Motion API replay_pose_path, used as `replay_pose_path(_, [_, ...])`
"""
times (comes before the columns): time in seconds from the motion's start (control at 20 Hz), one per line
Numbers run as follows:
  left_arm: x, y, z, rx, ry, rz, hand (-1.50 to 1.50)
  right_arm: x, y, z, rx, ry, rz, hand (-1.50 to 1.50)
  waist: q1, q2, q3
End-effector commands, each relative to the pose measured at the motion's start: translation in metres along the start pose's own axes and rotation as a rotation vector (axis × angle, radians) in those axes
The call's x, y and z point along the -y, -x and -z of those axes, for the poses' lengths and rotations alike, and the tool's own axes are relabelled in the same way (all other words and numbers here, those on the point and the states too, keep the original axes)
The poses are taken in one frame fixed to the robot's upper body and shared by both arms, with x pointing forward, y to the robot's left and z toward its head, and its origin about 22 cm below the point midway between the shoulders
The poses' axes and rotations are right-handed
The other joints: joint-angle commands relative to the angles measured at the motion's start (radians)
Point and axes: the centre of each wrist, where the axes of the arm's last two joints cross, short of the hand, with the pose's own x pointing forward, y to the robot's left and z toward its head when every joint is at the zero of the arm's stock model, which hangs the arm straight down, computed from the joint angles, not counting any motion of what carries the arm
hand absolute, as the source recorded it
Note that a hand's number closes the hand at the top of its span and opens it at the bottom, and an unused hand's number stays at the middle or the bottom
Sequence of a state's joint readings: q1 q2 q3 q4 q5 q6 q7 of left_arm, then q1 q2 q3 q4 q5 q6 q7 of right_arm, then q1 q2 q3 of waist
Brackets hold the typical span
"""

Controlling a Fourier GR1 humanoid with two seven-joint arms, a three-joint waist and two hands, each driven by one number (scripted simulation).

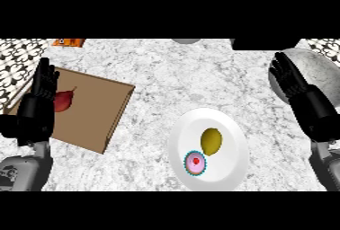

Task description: Pick the lemon from the plate and place it in the bowl

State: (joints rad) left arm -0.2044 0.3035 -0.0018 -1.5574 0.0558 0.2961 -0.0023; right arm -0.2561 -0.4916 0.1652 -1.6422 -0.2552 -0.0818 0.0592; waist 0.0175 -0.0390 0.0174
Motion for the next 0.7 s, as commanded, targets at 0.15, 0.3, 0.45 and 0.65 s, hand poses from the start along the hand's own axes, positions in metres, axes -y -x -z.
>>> replay_pose_path(0.15, [0.027,0.001,-0.012,-0.062,0.123,-0.040,0.00,-0.085,0.030,-0.014,-0.274,0.200,0.006,1.50,-0.017,0.038,-0.021])
replay_pose_path(0.3, [0.038,0.010,-0.021,-0.098,0.186,-0.052,0.00,-0.022,0.072,-0.036,-0.410,0.181,-0.525,1.50,-0.037,0.060,-0.062])
replay_pose_path(0.45, [0.043,0.019,-0.032,-0.171,0.197,-0.072,0.00,-0.070,0.069,-0.032,-0.274,0.694,-0.220,-1.50,-0.082,0.028,-0.021])
replay_pose_path(0.65, [0.048,0.023,-0.034,-0.192,0.218,-0.113,0.00,-0.150,0.059,-0.046,-0.089,0.849,-0.179,-1.50,-0.053,0.030,-0.021])
